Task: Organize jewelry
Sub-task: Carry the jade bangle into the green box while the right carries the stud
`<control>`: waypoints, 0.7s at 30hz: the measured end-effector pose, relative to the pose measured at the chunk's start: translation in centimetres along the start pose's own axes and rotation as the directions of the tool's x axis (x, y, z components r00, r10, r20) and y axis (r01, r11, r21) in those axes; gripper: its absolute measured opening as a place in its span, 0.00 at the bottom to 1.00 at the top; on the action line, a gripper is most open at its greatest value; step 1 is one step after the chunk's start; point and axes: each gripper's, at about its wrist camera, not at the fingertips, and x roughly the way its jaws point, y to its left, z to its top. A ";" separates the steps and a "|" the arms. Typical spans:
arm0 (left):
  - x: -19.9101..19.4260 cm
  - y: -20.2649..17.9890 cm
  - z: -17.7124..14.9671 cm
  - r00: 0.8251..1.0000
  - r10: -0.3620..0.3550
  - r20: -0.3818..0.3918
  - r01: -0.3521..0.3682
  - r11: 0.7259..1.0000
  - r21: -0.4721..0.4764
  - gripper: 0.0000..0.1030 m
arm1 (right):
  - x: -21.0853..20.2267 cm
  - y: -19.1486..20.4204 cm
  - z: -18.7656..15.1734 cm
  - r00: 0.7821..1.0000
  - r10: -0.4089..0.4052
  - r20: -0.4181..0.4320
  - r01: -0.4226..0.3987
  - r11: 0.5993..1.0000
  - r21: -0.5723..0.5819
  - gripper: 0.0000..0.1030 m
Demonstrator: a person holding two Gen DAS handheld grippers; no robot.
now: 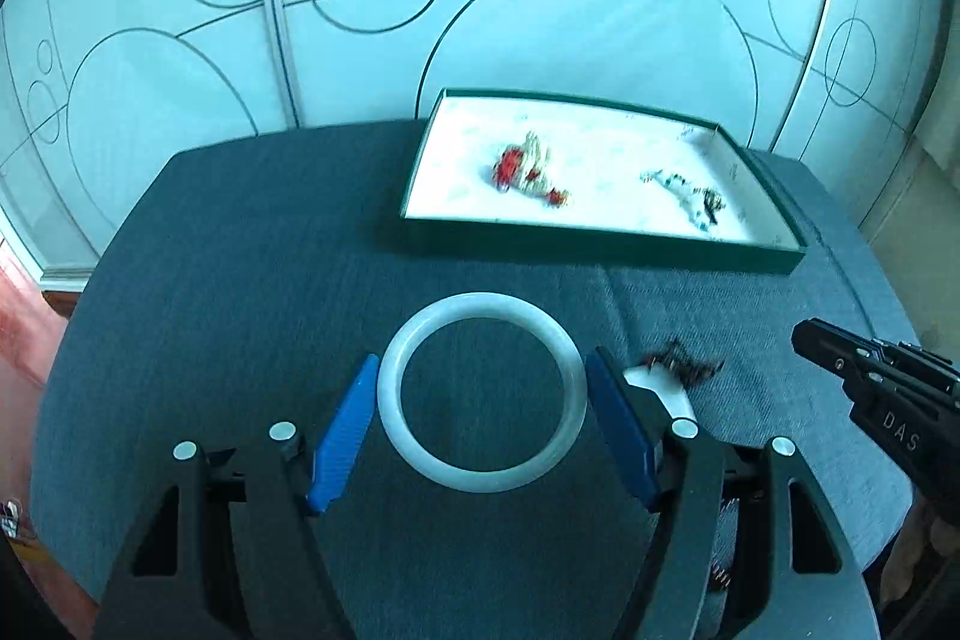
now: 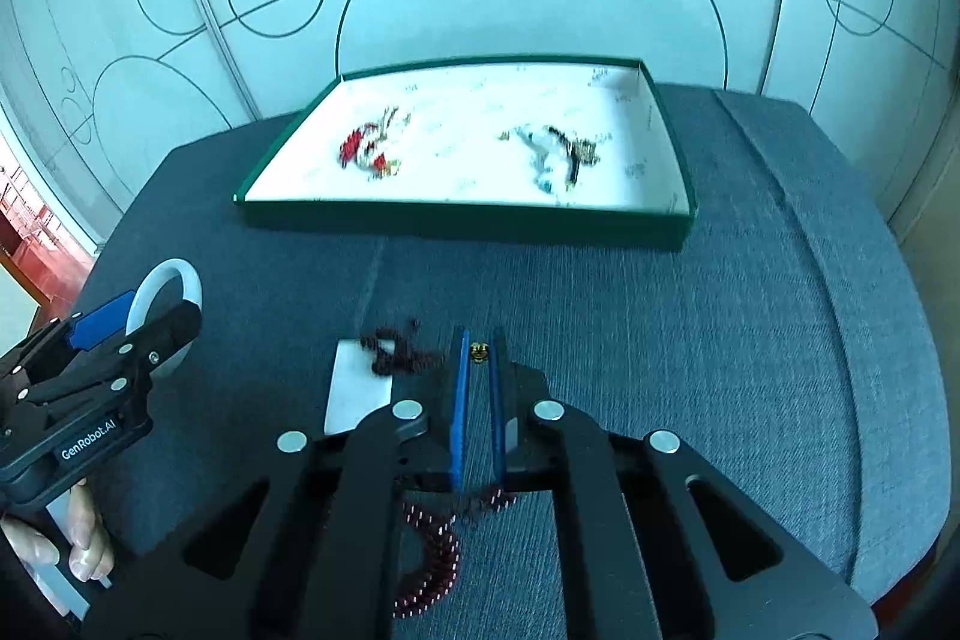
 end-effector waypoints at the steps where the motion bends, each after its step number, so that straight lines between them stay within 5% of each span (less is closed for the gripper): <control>1: 0.0 -0.2 0.6 1.000 -0.003 0.009 0.003 1.000 0.003 0.67 | -0.1 -0.1 0.5 1.000 0.000 0.006 0.000 1.000 0.001 0.06; 10: 0.7 -2.1 5.5 0.996 -0.017 0.085 0.013 0.998 0.053 0.68 | 0.1 -0.9 4.8 0.999 -0.014 0.050 0.013 1.000 0.009 0.06; 21: 6.9 -2.0 10.9 0.998 -0.003 0.064 0.000 0.999 0.053 0.68 | 5.4 -2.7 10.3 0.999 -0.043 0.032 0.042 0.999 0.025 0.06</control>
